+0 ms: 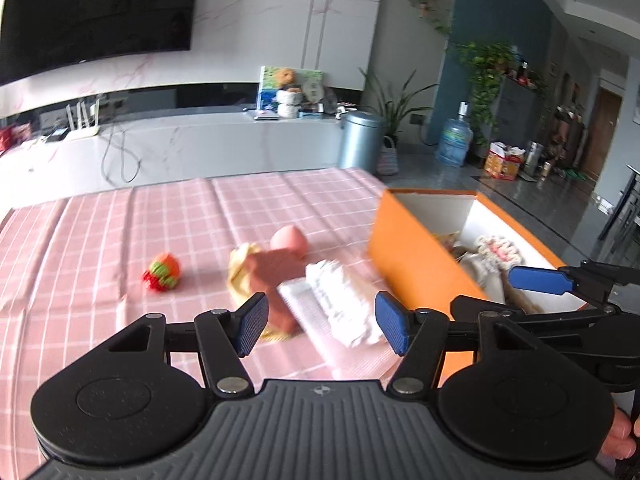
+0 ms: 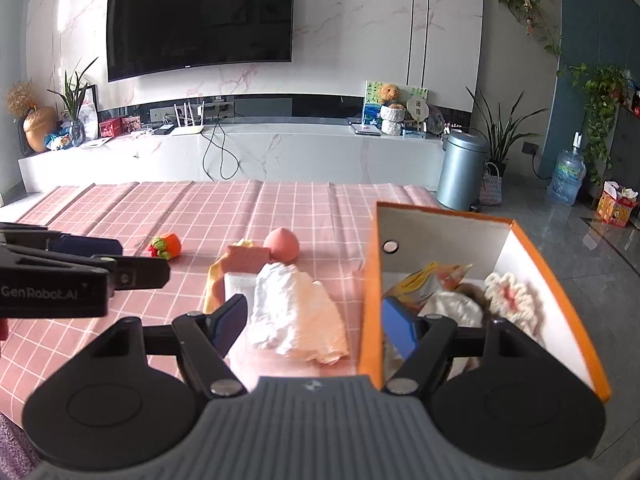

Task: Organize soft objects
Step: 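Move both open tools back toward the clear bag and white cloth, then grasp the clear plastic bag with the left tool while the right tool grasps the white cloth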

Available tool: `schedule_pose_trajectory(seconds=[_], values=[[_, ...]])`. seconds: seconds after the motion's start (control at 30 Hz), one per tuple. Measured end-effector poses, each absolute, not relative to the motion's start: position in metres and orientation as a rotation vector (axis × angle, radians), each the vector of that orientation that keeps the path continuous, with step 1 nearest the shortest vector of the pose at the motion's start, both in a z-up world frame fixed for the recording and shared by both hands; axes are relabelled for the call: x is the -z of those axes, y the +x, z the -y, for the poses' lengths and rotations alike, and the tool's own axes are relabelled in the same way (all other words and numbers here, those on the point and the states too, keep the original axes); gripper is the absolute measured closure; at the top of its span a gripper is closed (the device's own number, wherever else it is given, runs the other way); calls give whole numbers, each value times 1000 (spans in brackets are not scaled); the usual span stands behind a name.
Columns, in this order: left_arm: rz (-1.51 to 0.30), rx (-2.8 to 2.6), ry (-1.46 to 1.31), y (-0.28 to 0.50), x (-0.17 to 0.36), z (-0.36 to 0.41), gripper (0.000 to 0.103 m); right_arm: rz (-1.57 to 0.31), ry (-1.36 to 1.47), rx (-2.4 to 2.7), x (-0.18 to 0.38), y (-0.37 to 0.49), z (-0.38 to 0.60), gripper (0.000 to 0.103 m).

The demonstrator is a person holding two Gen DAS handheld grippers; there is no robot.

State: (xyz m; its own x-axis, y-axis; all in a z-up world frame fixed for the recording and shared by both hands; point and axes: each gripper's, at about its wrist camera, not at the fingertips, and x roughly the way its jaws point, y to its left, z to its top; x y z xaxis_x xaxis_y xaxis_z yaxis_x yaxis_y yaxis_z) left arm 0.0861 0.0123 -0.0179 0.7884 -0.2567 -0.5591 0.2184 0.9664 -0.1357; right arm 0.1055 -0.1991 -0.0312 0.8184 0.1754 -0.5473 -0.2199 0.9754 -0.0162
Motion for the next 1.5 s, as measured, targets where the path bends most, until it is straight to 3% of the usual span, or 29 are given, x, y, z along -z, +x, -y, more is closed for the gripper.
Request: schedule_pose_trajectory(seconds=[0.63,0.83,0.9,1.0,1.27,1.5], values=[[-648,169,-171,66,66,-49,36,-621,-233,-267,86,89,155,30],[-687,169,-202,73,76,-53,46,-657,-242,-277,98,98,153,30],[-713,192,-217,77,79,-53,55,-667,-238,-273,99,103,154,30],[-735,225,-245,84,81,-52,58,-678,-233,-261,101,115,155,30],[-785,306,-291,123,81,-33,58,-665,-304,-245,99,157,154,46],[-863,318,-312,171,103,-14,58,-692,-391,-271,102,192,153,47]])
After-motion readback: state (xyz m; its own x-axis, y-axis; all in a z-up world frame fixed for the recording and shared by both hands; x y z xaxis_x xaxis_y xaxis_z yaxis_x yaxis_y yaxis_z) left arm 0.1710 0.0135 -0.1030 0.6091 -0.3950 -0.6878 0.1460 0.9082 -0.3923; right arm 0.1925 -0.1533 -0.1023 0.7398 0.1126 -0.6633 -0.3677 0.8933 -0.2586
